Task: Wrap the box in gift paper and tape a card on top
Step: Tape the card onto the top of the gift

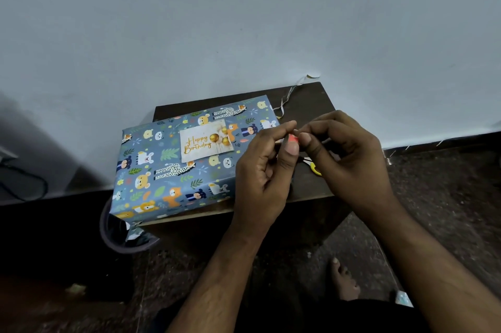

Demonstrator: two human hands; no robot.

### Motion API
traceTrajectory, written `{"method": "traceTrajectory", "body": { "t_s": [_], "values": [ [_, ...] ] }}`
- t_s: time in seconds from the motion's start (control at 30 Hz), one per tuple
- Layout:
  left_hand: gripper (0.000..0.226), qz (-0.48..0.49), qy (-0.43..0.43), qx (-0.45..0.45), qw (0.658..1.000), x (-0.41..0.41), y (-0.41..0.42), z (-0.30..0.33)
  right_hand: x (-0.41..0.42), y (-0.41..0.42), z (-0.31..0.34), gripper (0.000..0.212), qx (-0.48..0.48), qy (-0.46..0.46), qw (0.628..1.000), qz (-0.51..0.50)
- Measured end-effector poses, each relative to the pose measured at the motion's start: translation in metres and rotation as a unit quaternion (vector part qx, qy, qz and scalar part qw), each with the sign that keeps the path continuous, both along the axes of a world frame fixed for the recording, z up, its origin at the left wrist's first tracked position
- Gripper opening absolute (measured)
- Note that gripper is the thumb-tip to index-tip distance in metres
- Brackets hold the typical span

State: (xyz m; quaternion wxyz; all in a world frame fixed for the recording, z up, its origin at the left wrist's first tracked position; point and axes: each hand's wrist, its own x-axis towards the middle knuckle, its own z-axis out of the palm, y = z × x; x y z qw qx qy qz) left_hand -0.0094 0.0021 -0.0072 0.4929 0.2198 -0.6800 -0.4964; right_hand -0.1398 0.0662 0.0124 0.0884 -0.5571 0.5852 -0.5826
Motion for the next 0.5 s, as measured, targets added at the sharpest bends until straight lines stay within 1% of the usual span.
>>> {"method": "traceTrajectory", "body": {
  "t_s": [0.07, 0.13, 0.27, 0.43, 0.5],
  "values": [
    [0.027, -0.011, 0.0, 0.002, 1.0, 0.001, 0.001, -0.001, -0.001, -0.001, -0.001, 0.009, 0.021, -0.036, 0.999, 0.0],
    [0.029, -0.025, 0.003, 0.013, 1.0, 0.0, 0.004, -0.002, -0.001, -0.001, 0.0, 0.01, 0.041, -0.11, 0.993, -0.009],
    [0.028, -0.055, 0.004, 0.007, 0.998, -0.006, 0.011, -0.004, -0.002, 0.003, 0.004, 0.013, 0.072, -0.281, 0.957, -0.004],
    [0.024, -0.079, -0.005, 0.012, 0.997, -0.013, 0.012, -0.004, -0.007, 0.004, 0.002, 0.028, 0.113, -0.389, 0.914, 0.017],
    [0.025, -0.093, -0.001, 0.028, 0.995, -0.015, 0.014, -0.005, -0.011, 0.005, 0.001, 0.027, 0.125, -0.408, 0.904, 0.012]
  ]
}}
